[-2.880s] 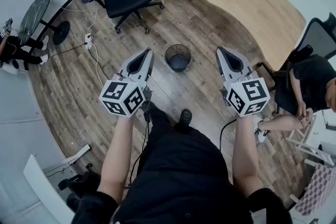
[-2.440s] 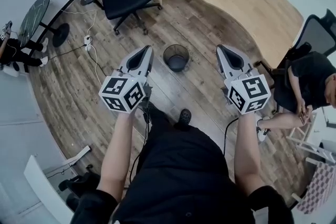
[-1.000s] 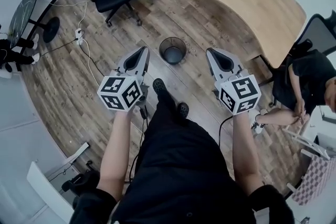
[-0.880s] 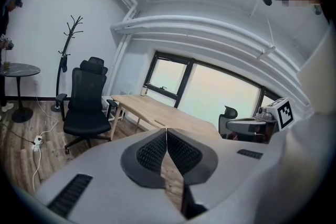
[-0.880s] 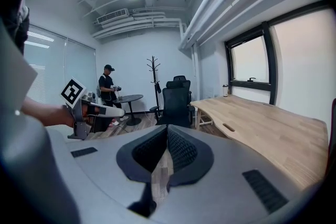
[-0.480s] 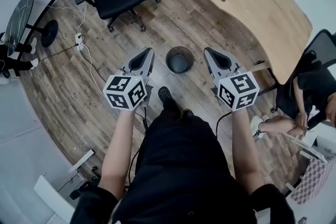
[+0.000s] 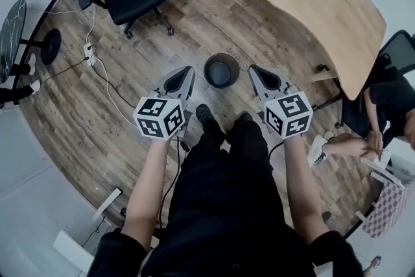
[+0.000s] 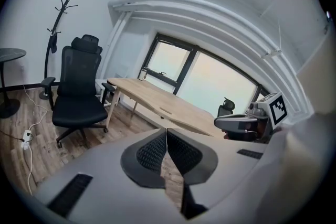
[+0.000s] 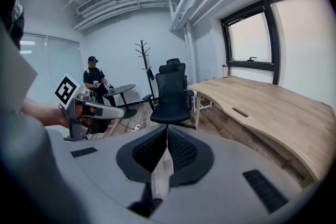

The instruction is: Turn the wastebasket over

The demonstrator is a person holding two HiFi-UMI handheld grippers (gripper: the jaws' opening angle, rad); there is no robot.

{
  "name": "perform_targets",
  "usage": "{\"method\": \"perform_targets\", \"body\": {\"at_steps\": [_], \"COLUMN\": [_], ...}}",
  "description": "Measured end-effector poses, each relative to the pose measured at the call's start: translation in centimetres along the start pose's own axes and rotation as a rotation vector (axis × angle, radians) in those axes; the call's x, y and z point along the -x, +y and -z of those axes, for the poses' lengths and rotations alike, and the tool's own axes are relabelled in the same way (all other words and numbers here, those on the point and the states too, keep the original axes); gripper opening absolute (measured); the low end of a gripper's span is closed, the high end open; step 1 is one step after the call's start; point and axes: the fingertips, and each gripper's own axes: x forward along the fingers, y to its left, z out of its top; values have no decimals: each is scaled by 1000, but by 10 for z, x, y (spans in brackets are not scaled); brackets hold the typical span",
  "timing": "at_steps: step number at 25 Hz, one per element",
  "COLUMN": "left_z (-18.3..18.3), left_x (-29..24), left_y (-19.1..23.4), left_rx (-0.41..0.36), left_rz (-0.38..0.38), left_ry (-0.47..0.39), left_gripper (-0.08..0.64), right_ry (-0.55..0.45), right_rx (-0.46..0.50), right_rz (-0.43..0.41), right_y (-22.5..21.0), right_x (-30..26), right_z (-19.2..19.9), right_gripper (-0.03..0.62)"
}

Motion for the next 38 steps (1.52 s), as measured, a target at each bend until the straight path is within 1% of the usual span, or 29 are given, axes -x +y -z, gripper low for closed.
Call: {"method": "perform_targets", "body": {"at_steps": [5,10,13,18,23,28,34,38], "left_z": [22,44,52,65,86,112,147,170], "left_x": [-9,-24,-38,-67,-95,-122,-158,-176], "left_y": [3,7,9,6,14,28,55,80], "left_rx": [17,47,85,132,202,300,337,344], "left_rz": [11,-1,-18,-42,-99,-177,-270,-334], "left_ry": [66,111,121,123,139,127,131,137], "left_gripper": [20,20,20,20,20,20,20,20], "right_ry": [45,78,89,124,182,235,266,292], "right_rx": [-15,-17,-10,1,6,27,72,124], "right_rz": [5,-1,4,-31,-105,-174,-231,-280], "right_y": [-9,-22,-33,-53,-68,-84,-105,-109], "right_x": [-13,-27,-37,-57,-87,-123,-167,-192], "right_z": [16,31,36,49,69,93,113,132], "right_gripper": [34,34,34,34,34,34,34,34]}}
